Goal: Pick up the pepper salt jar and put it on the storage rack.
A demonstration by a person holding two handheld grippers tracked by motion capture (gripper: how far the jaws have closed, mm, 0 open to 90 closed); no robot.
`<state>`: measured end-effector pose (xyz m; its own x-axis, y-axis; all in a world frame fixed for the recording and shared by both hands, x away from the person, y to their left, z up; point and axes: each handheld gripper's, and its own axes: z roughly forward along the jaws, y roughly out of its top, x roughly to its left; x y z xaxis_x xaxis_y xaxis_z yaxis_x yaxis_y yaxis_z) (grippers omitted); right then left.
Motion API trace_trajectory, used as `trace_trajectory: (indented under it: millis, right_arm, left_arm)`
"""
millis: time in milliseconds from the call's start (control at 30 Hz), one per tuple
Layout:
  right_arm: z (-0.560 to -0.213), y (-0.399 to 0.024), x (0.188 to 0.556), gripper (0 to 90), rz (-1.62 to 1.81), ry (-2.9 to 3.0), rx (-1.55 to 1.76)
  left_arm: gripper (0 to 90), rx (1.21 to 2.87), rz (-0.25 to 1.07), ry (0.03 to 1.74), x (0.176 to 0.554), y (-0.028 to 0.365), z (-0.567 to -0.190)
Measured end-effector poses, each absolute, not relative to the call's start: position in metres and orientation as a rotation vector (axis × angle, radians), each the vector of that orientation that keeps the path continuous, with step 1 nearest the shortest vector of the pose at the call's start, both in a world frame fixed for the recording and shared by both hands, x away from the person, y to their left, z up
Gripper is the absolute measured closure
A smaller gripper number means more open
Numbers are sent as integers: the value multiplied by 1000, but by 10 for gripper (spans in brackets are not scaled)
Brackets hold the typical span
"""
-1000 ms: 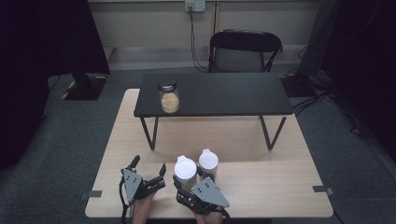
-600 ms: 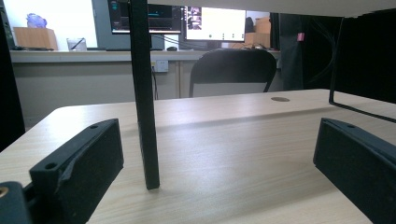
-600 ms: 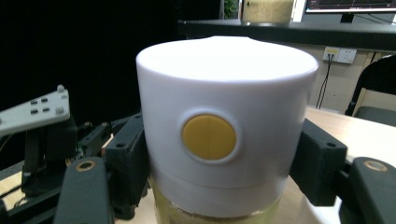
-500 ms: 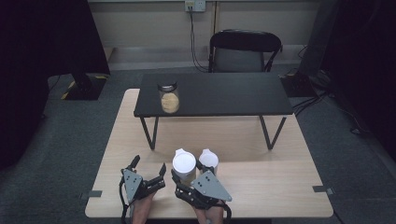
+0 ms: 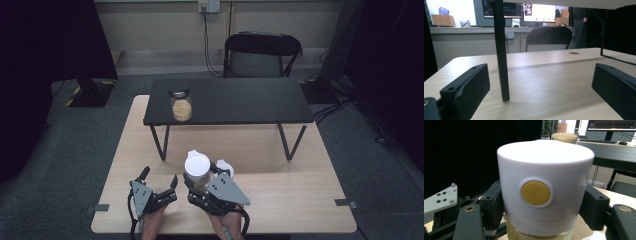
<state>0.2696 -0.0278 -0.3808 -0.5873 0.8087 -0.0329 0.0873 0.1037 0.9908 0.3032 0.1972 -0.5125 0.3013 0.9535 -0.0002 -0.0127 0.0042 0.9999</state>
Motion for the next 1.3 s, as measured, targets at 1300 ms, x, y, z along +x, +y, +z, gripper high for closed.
trace_trajectory:
  millis: [1300]
  right_arm:
    - [-317,-41,327,303,1487,1693,905]
  left_arm:
    - [12,1326,990,977,303,197,-512]
